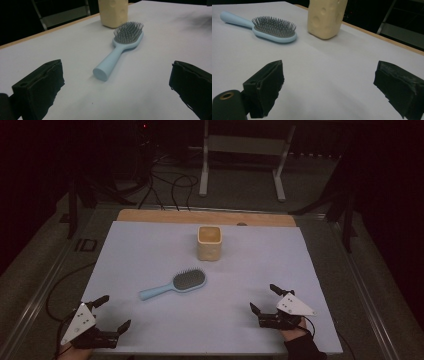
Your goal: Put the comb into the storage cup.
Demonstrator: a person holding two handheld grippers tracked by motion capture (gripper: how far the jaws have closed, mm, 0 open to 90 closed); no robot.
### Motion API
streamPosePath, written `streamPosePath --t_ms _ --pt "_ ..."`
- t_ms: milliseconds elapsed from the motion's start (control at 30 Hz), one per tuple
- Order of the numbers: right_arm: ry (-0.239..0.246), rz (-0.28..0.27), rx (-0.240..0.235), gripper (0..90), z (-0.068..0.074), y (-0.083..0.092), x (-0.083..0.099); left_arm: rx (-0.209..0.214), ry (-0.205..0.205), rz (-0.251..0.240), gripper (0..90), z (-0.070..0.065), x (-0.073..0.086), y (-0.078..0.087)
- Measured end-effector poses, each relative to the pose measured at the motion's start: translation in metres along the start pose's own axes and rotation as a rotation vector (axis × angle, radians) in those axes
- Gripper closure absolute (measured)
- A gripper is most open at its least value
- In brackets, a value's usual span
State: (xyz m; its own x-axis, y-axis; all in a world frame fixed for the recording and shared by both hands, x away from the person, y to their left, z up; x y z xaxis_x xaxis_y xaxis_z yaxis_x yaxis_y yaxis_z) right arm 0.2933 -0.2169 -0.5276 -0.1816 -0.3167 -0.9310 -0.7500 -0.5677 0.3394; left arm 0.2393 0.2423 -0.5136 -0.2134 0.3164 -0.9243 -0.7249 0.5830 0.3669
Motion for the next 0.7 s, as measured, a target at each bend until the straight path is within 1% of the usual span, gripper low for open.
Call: streamPosePath --t_ms 100,133,200,333,400,433,600,700 --pt "-0.006 -0.003 0.001 8.7 0.000 0.000 -0.001 -0.001 -0.004 -0.007 0.0 0.000 -0.003 0.001" --pt "-0.003 -0.002 0.002 8.7 0.001 0.000 -0.001 0.005 0.001 -0.008 0.0 0.000 -0.003 0.001" --pt "0.003 -0.006 0.001 8.7 0.001 0.000 -0.002 0.009 -0.001 0.002 0.0 -0.001 -0.003 0.002" --pt "0.006 -0.006 0.006 8.7 0.001 0.001 -0.003 0.040 0.005 -0.010 0.0 -0.002 -0.008 0.005" --pt "0.012 -0.002 0.011 8.7 0.001 0.000 -0.002 0.062 0.025 -0.014 0.0 0.000 -0.011 0.005" --pt "0.010 -0.003 0.012 8.7 0.001 0.000 -0.003 0.065 0.027 -0.016 0.0 0.000 -0.012 0.005" --pt "0.012 -0.004 0.015 8.7 0.001 0.001 -0.003 0.057 -0.006 -0.013 0.0 0.005 -0.027 0.008" --pt "0.011 -0.003 0.013 8.7 0.001 0.000 -0.003 0.052 -0.008 -0.024 0.0 0.009 -0.036 0.011"
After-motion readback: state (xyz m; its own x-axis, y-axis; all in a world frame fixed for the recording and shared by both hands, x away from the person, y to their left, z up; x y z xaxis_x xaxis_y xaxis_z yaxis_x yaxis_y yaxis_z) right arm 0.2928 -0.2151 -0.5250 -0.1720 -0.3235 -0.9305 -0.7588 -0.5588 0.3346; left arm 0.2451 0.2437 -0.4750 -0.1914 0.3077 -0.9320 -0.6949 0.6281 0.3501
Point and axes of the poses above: each handheld gripper's, and its own axes: y roughly backward along the jaws, x roughly out of its underside, z roughly to its left, the point moved 7 cm from there along -y, roughly forward along the jaws
